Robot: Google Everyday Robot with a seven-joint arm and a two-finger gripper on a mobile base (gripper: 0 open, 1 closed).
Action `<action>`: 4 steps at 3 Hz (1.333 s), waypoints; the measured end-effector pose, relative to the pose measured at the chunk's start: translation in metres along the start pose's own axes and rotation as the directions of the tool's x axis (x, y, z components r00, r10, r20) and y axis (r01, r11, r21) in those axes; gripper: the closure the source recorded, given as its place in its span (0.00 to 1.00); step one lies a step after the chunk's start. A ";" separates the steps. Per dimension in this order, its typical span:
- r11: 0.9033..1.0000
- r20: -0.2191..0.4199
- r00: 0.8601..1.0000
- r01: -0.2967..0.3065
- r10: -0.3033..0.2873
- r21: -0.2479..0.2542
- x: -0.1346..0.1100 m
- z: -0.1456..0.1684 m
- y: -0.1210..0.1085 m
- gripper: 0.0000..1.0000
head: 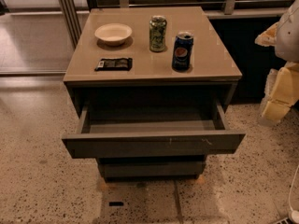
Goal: Close top drawer
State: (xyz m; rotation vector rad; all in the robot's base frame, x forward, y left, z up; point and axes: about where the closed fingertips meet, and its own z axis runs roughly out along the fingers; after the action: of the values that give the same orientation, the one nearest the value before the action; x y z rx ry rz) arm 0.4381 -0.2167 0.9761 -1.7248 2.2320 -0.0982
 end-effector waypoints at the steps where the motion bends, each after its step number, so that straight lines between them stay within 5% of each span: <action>1: 1.000 0.000 1.000 0.000 0.000 0.000 0.000 0.000 0.000 0.00; 2: 1.000 0.000 1.000 0.000 0.000 0.000 0.000 0.000 0.000 0.12; 3: 1.000 0.032 0.999 -0.019 0.018 0.013 0.005 0.017 0.000 0.36; 4: 0.999 0.114 0.992 -0.053 0.052 0.000 0.016 0.073 0.008 0.59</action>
Offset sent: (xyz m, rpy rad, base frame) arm 0.0000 0.0000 0.0000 0.0000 0.0000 0.0000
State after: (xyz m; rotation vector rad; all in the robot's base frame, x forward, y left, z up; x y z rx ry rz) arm 0.4485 -0.2195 0.9015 -1.6258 2.1910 0.0084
